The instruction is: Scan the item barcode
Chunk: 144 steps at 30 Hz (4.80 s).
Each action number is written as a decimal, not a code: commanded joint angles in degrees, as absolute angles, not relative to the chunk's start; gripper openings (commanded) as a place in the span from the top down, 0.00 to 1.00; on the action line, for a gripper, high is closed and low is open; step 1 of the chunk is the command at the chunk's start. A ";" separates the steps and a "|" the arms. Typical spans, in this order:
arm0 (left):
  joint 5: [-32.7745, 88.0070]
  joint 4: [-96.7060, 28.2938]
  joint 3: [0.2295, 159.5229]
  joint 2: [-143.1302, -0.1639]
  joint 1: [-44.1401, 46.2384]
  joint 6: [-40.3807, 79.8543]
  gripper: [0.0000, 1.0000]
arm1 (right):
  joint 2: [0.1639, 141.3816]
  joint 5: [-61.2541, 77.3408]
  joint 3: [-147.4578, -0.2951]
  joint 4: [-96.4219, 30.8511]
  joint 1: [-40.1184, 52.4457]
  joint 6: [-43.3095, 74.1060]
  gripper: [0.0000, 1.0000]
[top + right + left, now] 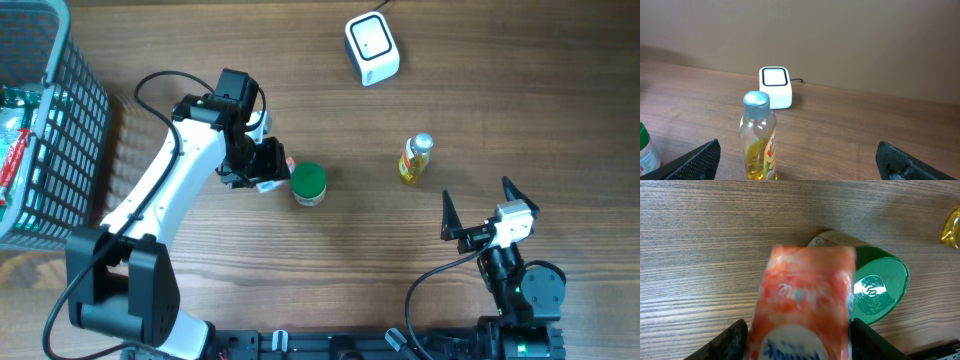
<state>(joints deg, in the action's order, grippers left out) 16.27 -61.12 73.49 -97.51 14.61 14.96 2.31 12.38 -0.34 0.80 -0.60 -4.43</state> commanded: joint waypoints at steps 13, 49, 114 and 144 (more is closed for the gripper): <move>17.30 -53.74 73.17 -97.84 18.50 16.51 0.48 | 2.04 11.92 -0.30 0.93 -0.99 -4.49 0.00; 2.35 -51.79 76.07 -98.85 27.83 2.98 0.47 | 2.04 11.92 -0.30 0.91 -0.99 -4.45 0.00; 7.40 -52.01 78.67 -101.45 37.01 -0.25 0.03 | 2.04 11.92 -0.30 0.91 -0.99 -4.49 0.00; 7.40 -41.80 72.53 -102.37 38.94 32.18 0.03 | 2.04 11.92 -0.30 0.91 -0.99 -4.47 0.00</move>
